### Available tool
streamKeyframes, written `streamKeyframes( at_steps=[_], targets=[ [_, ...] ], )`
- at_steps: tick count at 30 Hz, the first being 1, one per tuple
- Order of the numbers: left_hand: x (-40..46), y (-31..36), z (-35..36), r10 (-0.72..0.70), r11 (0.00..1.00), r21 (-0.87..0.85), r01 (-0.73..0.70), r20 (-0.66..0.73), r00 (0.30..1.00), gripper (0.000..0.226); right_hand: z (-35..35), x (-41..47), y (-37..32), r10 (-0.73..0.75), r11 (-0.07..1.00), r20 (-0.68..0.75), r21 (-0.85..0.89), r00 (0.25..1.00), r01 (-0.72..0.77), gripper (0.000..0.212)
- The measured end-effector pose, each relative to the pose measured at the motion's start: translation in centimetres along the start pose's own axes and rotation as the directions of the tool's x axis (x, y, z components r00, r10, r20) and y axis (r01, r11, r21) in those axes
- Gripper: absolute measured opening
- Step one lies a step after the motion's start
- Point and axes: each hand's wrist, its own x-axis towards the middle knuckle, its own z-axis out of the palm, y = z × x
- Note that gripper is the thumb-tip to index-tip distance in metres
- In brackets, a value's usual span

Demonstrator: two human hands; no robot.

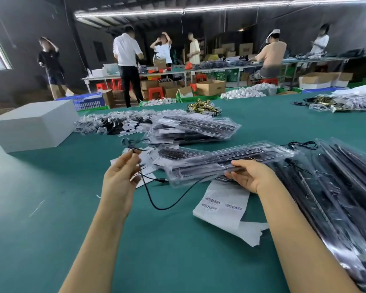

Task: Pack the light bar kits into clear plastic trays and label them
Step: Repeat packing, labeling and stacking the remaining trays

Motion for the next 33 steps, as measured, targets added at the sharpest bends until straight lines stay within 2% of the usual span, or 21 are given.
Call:
streamKeyframes(
  at_steps=[2, 3, 4, 5, 6, 7, 8, 9, 11, 13, 14, 16, 18, 21, 24, 25, 26, 28, 29, 30, 33],
  targets=[
    [-0.6, -0.8, 1.1, 0.028, 0.991, 0.127, -0.031, 0.022, 0.999, 0.012, 0.0, 0.5, 0.1, -0.107, 0.993, -0.15, -0.068, 0.983, 0.098, 0.03],
    [-1.0, -1.3, 1.7, 0.044, 0.981, 0.19, -0.048, 0.024, 0.999, 0.012, -0.1, 0.5, 0.1, -0.172, 0.972, -0.208, -0.192, 0.963, 0.132, 0.034],
    [-1.3, -1.7, 2.1, 0.064, 0.969, 0.237, -0.068, 0.024, 0.998, 0.012, -0.4, 0.2, 0.0, -0.26, 0.893, -0.245, -0.428, 0.934, 0.137, 0.036],
    [-1.5, -2.0, 2.5, 0.086, 0.96, 0.265, -0.09, 0.028, 0.996, 0.013, -0.8, 0.0, -0.2, -0.357, 0.719, -0.233, -0.687, 0.905, 0.107, 0.038],
    [-1.8, -2.4, 3.0, 0.106, 0.953, 0.282, -0.114, 0.04, 0.993, 0.013, -1.0, -0.6, -0.6, -0.425, 0.505, -0.192, -0.861, 0.885, 0.056, 0.041],
    [-2.2, -2.7, 3.4, 0.12, 0.945, 0.297, -0.134, 0.062, 0.991, 0.013, -1.1, -1.2, -1.1, -0.456, 0.347, -0.153, -0.938, 0.877, 0.017, 0.042],
    [-2.6, -3.0, 3.9, 0.128, 0.937, 0.316, -0.15, 0.09, 0.988, 0.013, -1.0, -1.8, -1.8, -0.461, 0.273, -0.114, -0.962, 0.88, 0.019, 0.04],
    [-3.0, -3.3, 4.4, 0.14, 0.924, 0.34, -0.174, 0.123, 0.983, 0.013, -0.7, -2.4, -2.6, -0.465, 0.254, -0.057, -0.965, 0.884, 0.071, 0.04],
    [-3.8, -4.1, 5.3, 0.193, 0.873, 0.41, -0.264, 0.208, 0.959, 0.019, 0.5, -3.9, -4.1, -0.497, 0.382, 0.063, -0.879, 0.866, 0.284, 0.047],
    [-4.5, -4.9, 6.1, 0.271, 0.779, 0.49, -0.391, 0.3, 0.915, 0.017, 2.4, -6.4, -5.0, -0.437, 0.514, 0.259, -0.714, 0.861, 0.475, 0.057],
    [-4.7, -5.2, 6.3, 0.306, 0.731, 0.519, -0.442, 0.33, 0.893, 0.014, 3.4, -7.7, -5.2, -0.356, 0.471, 0.417, -0.693, 0.836, 0.546, 0.061],
    [-4.9, -5.5, 6.5, 0.342, 0.677, 0.552, -0.488, 0.351, 0.872, 0.011, 5.0, -9.1, -4.6, -0.15, 0.28, 0.652, -0.693, 0.743, 0.664, 0.054],
    [-4.8, -5.5, 6.4, 0.345, 0.676, 0.552, -0.489, 0.349, 0.871, 0.011, 5.8, -9.0, -3.5, -0.045, 0.172, 0.721, -0.676, 0.691, 0.716, 0.034],
    [-5.0, -5.4, 6.5, 0.328, 0.714, 0.537, -0.449, 0.311, 0.892, 0.011, 6.0, -8.1, -2.7, -0.092, 0.269, 0.71, -0.658, 0.699, 0.703, 0.02],
    [-5.1, -5.2, 6.2, 0.372, 0.745, 0.528, -0.407, 0.178, 0.911, 0.013, 5.1, -7.0, -2.7, -0.121, 0.555, 0.667, -0.568, 0.735, 0.607, 0.019],
    [-4.9, -5.1, 6.0, 0.447, 0.679, 0.582, -0.447, 0.155, 0.881, 0.013, 4.7, -6.7, -2.8, -0.102, 0.644, 0.669, -0.52, 0.737, 0.561, 0.019],
    [-4.7, -4.8, 5.7, 0.537, 0.561, 0.663, -0.495, 0.164, 0.828, 0.016, 4.4, -6.6, -2.9, -0.073, 0.706, 0.682, -0.48, 0.728, 0.52, 0.02],
    [-4.0, -4.6, 5.3, 0.634, 0.297, 0.768, -0.567, 0.285, 0.719, 0.03, 4.3, -6.7, -2.8, -0.01, 0.765, 0.72, -0.442, 0.694, 0.469, 0.026],
    [-3.8, -4.4, 5.2, 0.622, 0.217, 0.777, -0.591, 0.357, 0.697, 0.035, 4.5, -6.8, -2.6, 0.012, 0.772, 0.736, -0.437, 0.677, 0.461, 0.029],
    [-3.7, -4.3, 5.1, 0.59, 0.189, 0.773, -0.606, 0.404, 0.699, 0.036, 4.8, -7.0, -2.4, 0.028, 0.772, 0.751, -0.436, 0.66, 0.463, 0.031],
    [-3.6, -4.1, 4.8, 0.521, 0.233, 0.746, -0.624, 0.446, 0.728, 0.028, 5.6, -7.3, -1.7, 0.058, 0.75, 0.77, -0.454, 0.636, 0.481, 0.032]
  ],
)
